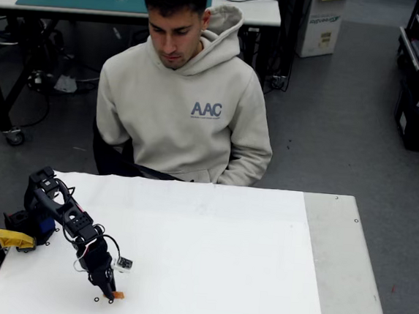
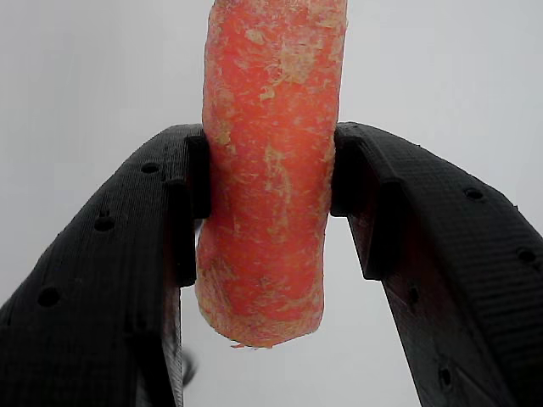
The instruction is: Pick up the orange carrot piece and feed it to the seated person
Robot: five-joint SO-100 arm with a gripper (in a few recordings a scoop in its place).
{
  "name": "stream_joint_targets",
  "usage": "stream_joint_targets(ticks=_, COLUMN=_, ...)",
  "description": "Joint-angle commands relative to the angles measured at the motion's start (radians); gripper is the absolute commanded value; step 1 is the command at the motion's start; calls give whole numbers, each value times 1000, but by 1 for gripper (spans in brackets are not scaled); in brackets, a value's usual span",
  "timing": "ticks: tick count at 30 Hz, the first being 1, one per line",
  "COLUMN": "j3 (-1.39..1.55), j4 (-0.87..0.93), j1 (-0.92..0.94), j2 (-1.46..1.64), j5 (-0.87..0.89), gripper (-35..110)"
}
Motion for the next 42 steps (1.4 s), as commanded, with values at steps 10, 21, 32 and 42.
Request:
stream_joint_targets(ticks=10, j3=-492, j4=0, j1=-252, j2=127, j5=-14, gripper=-2)
stream_joint_targets(ticks=21, j3=-874, j4=0, j1=-529, j2=123, j5=-66, gripper=-2)
stream_joint_targets(ticks=32, j3=-1252, j4=0, j1=-801, j2=-101, j5=-485, gripper=-2)
stream_joint_targets(ticks=42, j3=-1789, j4=0, j1=-1019, j2=-449, j5=-785, gripper=-2)
